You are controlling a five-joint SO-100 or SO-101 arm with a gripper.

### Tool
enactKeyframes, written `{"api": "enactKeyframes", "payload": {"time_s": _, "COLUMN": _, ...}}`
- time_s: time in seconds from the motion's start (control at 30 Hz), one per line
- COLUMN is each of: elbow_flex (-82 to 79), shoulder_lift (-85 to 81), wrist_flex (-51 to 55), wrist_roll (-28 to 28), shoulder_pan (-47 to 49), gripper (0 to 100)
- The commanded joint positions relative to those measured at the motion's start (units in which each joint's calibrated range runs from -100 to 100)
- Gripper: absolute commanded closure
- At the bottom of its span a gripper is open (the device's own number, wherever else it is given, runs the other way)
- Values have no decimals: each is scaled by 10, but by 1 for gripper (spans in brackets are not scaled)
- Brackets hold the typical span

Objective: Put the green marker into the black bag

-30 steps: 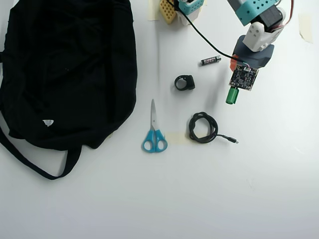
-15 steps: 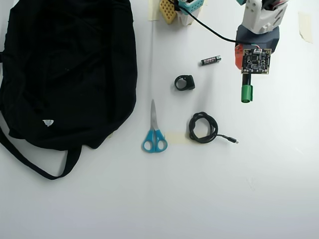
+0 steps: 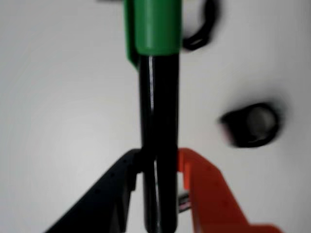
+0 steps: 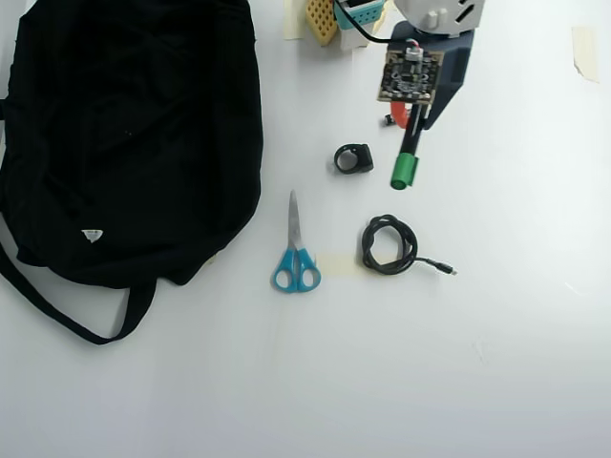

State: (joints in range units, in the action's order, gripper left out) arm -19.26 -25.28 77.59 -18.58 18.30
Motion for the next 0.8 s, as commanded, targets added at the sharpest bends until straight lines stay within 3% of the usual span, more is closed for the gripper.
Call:
{"api": "enactKeyframes", "payload": {"time_s": 0.0, "elbow_flex": 6, "shoulder_lift": -34, "wrist_flex": 19, "wrist_roll": 32, "shoulder_pan": -92, "gripper": 98}}
{"api": "enactKeyframes", "payload": {"time_s": 0.2, "elbow_flex": 18, "shoulder_lift": -42, "wrist_flex": 22, "wrist_roll": 89, "shoulder_pan": -221, "gripper": 98}}
{"api": "enactKeyframes", "payload": {"time_s": 0.47, "elbow_flex": 17, "shoulder_lift": -121, "wrist_flex": 52, "wrist_roll": 115, "shoulder_pan": -401, "gripper": 98}}
{"api": "enactKeyframes", "payload": {"time_s": 0.77, "elbow_flex": 10, "shoulder_lift": -113, "wrist_flex": 8, "wrist_roll": 78, "shoulder_pan": -637, "gripper": 98}}
